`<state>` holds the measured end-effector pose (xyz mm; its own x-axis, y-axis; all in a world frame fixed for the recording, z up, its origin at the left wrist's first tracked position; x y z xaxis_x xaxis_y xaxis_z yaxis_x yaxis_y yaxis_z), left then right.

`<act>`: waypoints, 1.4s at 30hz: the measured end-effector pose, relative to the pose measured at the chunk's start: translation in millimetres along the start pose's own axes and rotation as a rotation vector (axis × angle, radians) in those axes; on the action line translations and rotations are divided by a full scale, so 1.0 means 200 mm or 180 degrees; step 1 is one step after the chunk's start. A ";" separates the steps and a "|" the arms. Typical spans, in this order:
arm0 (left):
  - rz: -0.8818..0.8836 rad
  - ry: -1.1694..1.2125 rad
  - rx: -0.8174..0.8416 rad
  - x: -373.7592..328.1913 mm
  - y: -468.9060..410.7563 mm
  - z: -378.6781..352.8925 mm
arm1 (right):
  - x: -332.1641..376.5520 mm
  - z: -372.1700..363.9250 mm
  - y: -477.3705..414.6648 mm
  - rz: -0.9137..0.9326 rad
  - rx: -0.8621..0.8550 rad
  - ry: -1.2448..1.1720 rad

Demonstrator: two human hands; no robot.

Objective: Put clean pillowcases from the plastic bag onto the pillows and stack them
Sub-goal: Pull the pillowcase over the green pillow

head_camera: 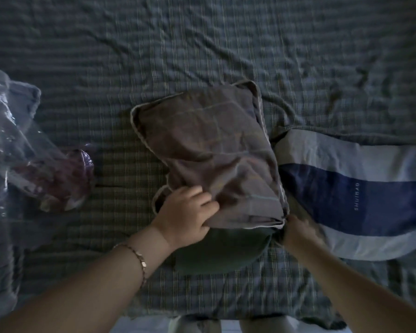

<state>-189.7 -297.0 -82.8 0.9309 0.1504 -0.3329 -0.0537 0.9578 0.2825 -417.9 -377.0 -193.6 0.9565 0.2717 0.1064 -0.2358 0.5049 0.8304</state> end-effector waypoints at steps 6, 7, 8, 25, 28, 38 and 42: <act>0.1702 0.1719 0.2408 0.12 -0.10 -0.06 | 0.28 0.54 -0.10 0.1326 -0.1017 -0.2599; 0.1955 0.2268 0.1424 0.18 -0.18 -0.02 | 0.32 0.65 -0.10 0.1488 -0.1446 -0.2526; 0.2300 0.2351 0.0353 0.27 -0.25 0.02 | 0.37 0.72 -0.14 0.1620 -0.1614 -0.2182; 0.2741 0.1592 -0.1502 0.49 -0.31 -0.04 | 0.50 0.55 -0.42 0.0940 -0.1048 -0.0535; 0.1616 0.1682 -0.0778 0.31 -0.35 -0.07 | 0.51 0.58 -0.46 0.0807 -0.0941 -0.1154; 0.2285 -0.0319 -0.0626 0.41 -0.74 0.13 | 0.20 0.38 -0.37 0.0861 -0.0283 -0.0448; 0.2018 -0.0077 0.0539 0.48 -1.10 0.07 | 0.20 0.38 -0.38 0.0673 -0.0845 -0.1381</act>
<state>-83.5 -495.8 -165.0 0.7454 0.6657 -0.0355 -0.5389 0.6331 0.5557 -349.1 -465.8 -210.6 0.8534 0.0553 0.5184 -0.4121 0.6806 0.6058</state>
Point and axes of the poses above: each hand's wrist, its own y-axis away from the middle knuckle, its own z-axis out of the back of the hand, x = y × z, the point moved 4 cm from there along -y, towards the middle knuckle, and after that the axes turned 15 degrees about z, right-handed, at the moved point
